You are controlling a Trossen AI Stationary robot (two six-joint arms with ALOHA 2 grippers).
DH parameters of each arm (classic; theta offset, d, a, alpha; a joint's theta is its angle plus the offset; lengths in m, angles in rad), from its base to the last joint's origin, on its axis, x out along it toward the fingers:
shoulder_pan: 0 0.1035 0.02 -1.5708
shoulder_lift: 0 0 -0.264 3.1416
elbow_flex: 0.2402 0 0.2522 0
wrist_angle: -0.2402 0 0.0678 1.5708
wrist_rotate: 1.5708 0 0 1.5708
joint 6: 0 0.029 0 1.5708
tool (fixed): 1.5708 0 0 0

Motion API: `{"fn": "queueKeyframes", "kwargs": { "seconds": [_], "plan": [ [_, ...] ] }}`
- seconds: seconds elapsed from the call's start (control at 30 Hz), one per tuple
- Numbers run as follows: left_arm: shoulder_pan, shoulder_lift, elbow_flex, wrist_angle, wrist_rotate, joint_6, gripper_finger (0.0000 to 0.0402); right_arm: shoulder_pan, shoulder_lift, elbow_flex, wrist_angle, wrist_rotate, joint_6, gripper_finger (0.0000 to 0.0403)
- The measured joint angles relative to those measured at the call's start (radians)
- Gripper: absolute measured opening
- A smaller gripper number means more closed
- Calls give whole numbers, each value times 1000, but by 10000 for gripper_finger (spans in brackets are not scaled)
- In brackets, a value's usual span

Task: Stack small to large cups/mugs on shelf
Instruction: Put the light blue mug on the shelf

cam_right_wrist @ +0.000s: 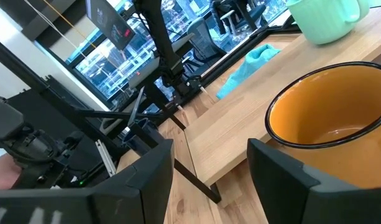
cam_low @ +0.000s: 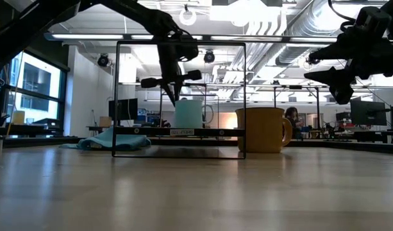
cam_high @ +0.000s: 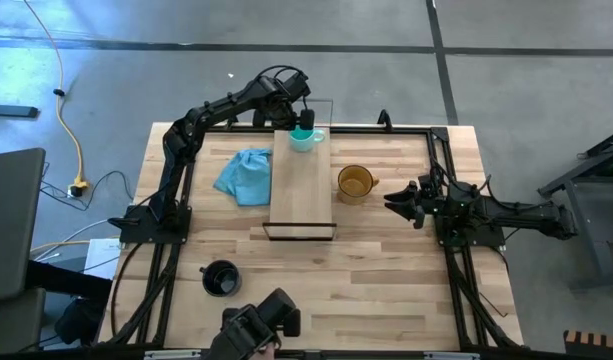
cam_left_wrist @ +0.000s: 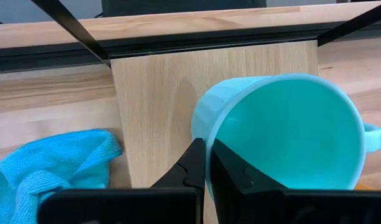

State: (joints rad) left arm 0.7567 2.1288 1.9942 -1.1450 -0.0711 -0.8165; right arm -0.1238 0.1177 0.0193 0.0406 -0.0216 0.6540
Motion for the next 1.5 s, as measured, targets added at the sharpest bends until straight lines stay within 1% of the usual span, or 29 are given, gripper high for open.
{"fn": "queueKeyframes", "kwargs": {
  "seconds": [0.83,0.93,1.2,1.33,1.5],
  "plan": [
    [-23,0,0,-28,-16,-29,2,0,0,0,0,-21,19,195],
    [-30,0,0,-16,-20,-28,13,0,0,0,0,-21,19,195],
    [-32,0,0,-6,-27,-30,59,0,0,0,0,-43,23,195],
    [-32,0,0,-7,-27,-33,66,0,0,0,0,-48,28,195],
    [-33,0,0,-9,-19,-29,63,0,0,0,0,-63,30,195]
  ]
}}
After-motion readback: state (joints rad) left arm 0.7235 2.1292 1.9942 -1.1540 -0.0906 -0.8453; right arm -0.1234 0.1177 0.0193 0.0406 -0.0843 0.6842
